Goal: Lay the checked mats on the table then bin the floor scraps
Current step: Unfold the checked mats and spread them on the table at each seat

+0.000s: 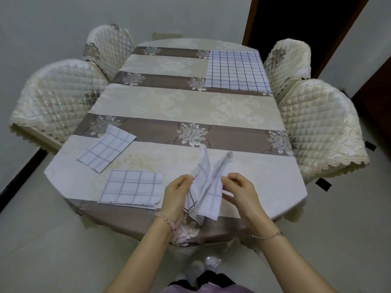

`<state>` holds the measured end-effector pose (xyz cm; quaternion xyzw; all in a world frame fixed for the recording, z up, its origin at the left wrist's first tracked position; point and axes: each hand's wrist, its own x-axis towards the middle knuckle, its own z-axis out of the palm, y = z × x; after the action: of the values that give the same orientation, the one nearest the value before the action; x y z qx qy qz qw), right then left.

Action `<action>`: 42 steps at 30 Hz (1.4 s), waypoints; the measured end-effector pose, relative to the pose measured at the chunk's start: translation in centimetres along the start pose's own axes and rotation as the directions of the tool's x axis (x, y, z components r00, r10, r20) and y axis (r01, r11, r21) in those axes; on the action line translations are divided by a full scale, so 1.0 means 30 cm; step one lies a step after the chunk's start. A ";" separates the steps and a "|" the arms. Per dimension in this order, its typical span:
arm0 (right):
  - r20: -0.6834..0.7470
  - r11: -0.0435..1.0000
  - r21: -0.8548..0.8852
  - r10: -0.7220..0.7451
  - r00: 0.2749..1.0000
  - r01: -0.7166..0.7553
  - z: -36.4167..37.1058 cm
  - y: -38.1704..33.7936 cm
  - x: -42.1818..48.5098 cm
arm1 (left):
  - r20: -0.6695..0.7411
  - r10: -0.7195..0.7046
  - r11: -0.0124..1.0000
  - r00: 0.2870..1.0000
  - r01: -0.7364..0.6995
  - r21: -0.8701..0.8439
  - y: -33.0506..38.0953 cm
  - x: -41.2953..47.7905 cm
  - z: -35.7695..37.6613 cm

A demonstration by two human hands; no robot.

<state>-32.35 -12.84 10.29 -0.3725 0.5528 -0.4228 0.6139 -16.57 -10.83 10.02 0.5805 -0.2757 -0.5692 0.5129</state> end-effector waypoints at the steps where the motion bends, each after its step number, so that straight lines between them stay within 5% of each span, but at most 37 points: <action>1: -0.008 1.000 0.013 0.006 1.000 -0.006 -0.024 -0.004 0.008 | -0.014 -0.016 0.997 1.000 0.014 -0.073 0.003 0.018 -0.024; 5: -0.062 0.999 -0.010 0.044 0.997 -0.044 -0.119 -0.002 0.042 | -0.054 -0.059 0.976 0.997 0.046 -0.215 0.001 0.104 -0.135; 8: -0.086 0.993 0.021 0.115 0.990 -0.114 -0.161 0.027 0.067 | -0.084 -0.140 0.978 0.986 0.125 -0.169 -0.026 0.162 -0.196; 11: -0.080 0.980 0.107 0.178 0.981 -0.169 -0.182 0.067 0.090 | -0.281 -0.034 0.955 0.959 0.114 0.273 -0.041 0.162 -0.193; 12: -0.072 0.973 0.144 0.194 0.978 -0.183 -0.185 0.078 0.093 | -0.315 0.131 0.859 0.940 0.051 0.509 -0.040 0.140 -0.174; 14: -0.045 0.958 0.203 0.214 0.976 -0.200 -0.181 0.088 0.087 | -0.156 0.369 0.661 0.916 -0.141 0.737 -0.029 0.082 -0.109; 18: -0.014 0.961 0.194 0.203 0.979 -0.196 -0.157 0.099 0.068 | 0.260 0.112 0.639 0.959 -0.270 0.720 -0.083 0.000 0.078; 22: -0.039 0.968 0.163 0.198 0.980 -0.189 -0.134 0.107 0.058 | 0.290 -0.084 0.739 0.953 -0.136 0.660 -0.147 -0.019 0.195; 26: -0.059 0.970 0.173 0.184 0.981 -0.172 -0.134 0.102 0.058 | 0.155 0.034 0.809 0.987 -0.118 0.576 -0.150 0.018 0.155; 34: -0.094 0.984 -0.140 0.095 0.991 -0.108 -0.240 0.020 0.112 | 0.083 0.203 0.862 0.976 -0.218 0.457 0.048 0.134 -0.080; 42: 0.045 0.857 -0.489 -0.162 0.986 0.163 -0.261 -0.187 0.214 | 0.025 0.322 0.787 0.946 -0.283 0.549 0.254 0.245 -0.193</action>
<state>-40.54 -20.77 12.27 -0.5618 0.6081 -0.3183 0.4619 -7.63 -18.31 13.16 0.6700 -0.4974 -0.3568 0.4200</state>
